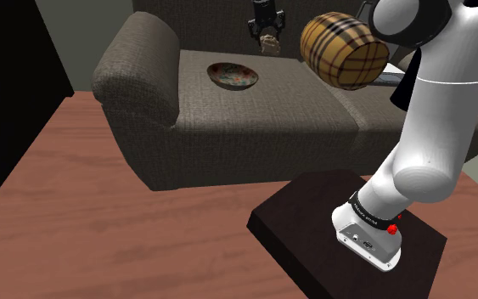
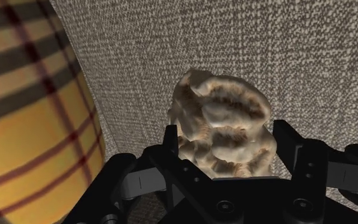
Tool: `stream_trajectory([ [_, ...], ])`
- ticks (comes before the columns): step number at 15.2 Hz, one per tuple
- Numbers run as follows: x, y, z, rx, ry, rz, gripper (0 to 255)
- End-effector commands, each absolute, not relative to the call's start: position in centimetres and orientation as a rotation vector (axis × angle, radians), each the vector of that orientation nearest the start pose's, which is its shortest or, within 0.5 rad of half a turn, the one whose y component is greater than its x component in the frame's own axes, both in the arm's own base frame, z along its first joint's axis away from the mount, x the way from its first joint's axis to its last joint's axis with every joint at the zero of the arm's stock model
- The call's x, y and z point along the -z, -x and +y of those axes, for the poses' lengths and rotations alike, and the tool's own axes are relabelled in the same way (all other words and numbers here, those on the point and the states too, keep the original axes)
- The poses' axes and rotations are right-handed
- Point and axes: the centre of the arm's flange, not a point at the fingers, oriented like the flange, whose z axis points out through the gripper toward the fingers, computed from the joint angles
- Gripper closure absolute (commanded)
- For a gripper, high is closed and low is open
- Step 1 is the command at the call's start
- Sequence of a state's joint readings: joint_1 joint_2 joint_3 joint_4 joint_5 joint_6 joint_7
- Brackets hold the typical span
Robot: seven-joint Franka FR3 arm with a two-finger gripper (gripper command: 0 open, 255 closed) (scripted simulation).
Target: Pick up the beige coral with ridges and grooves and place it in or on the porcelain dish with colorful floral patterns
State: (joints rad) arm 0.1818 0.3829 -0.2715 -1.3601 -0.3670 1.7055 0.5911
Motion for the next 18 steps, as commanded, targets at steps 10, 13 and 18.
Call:
stream_trajectory([
  [10,-56.6,-66.0,-3.7,0.170,3.427,1.076,255],
  [13,-56.9,-65.1,0.2,0.170,3.427,1.076,255],
  [18,-57.5,-63.5,6.5,0.170,3.427,1.076,255],
])
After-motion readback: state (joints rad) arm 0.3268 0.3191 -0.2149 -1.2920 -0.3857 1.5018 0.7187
